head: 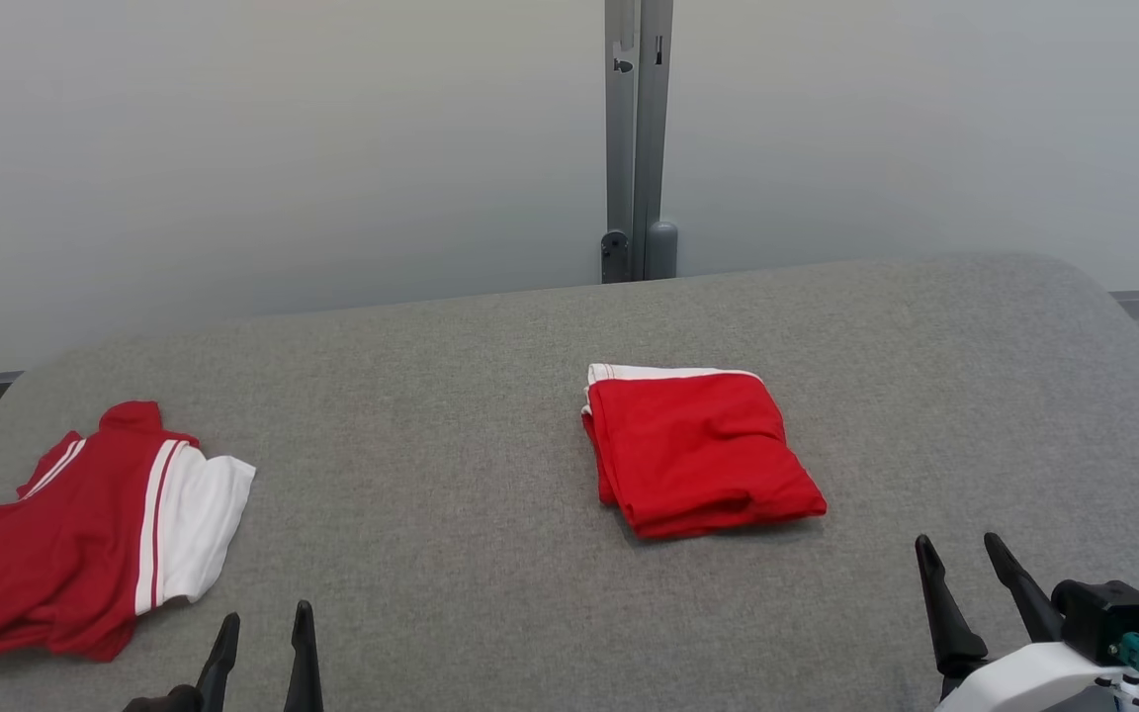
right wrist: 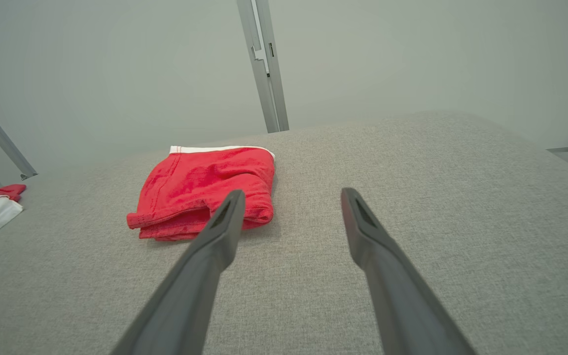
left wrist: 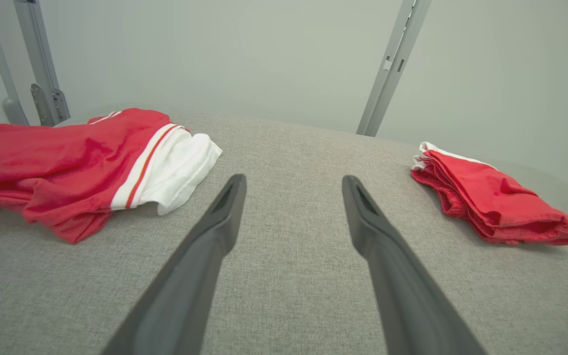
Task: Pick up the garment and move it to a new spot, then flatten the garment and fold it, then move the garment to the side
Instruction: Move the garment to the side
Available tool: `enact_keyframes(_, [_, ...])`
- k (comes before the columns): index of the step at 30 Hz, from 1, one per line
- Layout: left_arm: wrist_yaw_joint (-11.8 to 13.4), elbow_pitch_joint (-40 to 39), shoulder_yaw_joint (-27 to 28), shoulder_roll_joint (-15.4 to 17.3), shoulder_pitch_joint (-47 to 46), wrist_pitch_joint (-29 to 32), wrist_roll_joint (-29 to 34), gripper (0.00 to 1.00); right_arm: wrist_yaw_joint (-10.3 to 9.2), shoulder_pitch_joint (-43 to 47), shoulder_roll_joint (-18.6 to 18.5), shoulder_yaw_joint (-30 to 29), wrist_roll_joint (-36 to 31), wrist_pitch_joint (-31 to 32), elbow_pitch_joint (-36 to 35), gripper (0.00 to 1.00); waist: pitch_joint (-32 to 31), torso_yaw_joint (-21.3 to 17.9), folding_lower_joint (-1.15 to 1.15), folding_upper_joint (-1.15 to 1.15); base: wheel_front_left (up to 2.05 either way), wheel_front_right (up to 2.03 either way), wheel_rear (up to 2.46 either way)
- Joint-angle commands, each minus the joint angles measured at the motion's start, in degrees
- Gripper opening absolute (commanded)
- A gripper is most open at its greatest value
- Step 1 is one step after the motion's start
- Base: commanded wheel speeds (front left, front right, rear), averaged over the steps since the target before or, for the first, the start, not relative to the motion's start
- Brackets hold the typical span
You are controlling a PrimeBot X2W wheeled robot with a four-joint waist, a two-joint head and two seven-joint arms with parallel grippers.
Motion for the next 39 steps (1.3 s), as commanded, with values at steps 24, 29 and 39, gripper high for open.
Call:
enact_keyframes(24, [-0.2,-2.3,-2.9,0.1,-5.2,0.0,-0.8,1.0,-0.04,-31.3,-1.5,-9.1,6.5,40.5,16.2,1.0,9.8,8.0,0.0,0.0,0.0,0.0,0.0])
enact_keyframes(29, [-0.2,-4.0,-4.0,0.1,-7.3,0.1,-1.5,1.0,-0.03,-37.6,-0.2,-12.7,2.5,50.2,21.2,1.0,14.3,11.3,0.0,0.0,0.0,0.0,0.0])
enact_keyframes(39, [0.6,-5.7,-6.2,0.1,-10.1,0.0,-3.1,1.0,-0.03,-42.7,2.7,-20.0,-7.1,55.3,24.6,1.0,20.1,14.3,0.0,0.0,0.0,0.0,0.0])
